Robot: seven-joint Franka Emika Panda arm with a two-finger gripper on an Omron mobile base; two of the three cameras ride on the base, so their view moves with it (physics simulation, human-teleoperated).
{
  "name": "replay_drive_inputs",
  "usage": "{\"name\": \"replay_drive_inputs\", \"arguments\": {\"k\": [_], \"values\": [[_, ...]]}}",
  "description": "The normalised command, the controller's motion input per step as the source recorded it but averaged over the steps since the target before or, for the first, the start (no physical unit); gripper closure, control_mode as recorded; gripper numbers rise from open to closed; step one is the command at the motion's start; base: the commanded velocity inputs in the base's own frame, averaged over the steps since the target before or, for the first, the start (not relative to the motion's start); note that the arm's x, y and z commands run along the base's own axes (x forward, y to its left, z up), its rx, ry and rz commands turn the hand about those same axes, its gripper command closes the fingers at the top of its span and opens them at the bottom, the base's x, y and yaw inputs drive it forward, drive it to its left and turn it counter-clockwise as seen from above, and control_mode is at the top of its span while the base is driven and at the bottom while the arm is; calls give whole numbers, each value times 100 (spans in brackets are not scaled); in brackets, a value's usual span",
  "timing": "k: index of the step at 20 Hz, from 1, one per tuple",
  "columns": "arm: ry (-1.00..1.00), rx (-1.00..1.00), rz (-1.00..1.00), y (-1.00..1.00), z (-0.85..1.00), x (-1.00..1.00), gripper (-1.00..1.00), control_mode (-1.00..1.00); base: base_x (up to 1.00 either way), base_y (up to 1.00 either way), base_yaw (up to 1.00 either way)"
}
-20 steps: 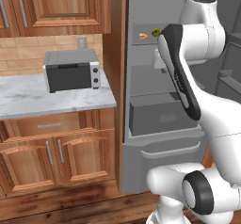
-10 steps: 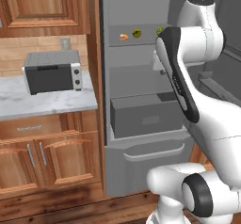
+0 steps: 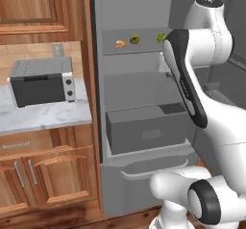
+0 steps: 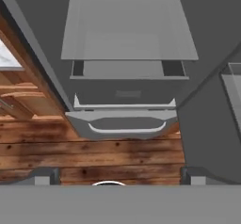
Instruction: Open the fridge, remove the pear, broccoli, and shrimp, and place them on any counter.
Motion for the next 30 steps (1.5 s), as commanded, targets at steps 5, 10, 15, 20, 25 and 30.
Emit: {"name": "replay_drive_inputs", "arguments": {"k": [5, 10, 15, 20, 25, 30], "values": [[0, 0, 0, 0, 0, 0, -100, 100, 82, 29, 0], [0, 0, 0, 0, 0, 0, -100, 100, 70, 0, 0], [0, 0, 0, 0, 0, 0, -100, 100, 56, -1, -3], [0, 0, 0, 0, 0, 0, -100, 100, 47, 0, 1], [0, 0, 3, 0, 0, 1, -100, -100, 3, 0, 4], [-3, 2, 6, 0, 0, 27, -100, -100, 0, 0, 0]]}}
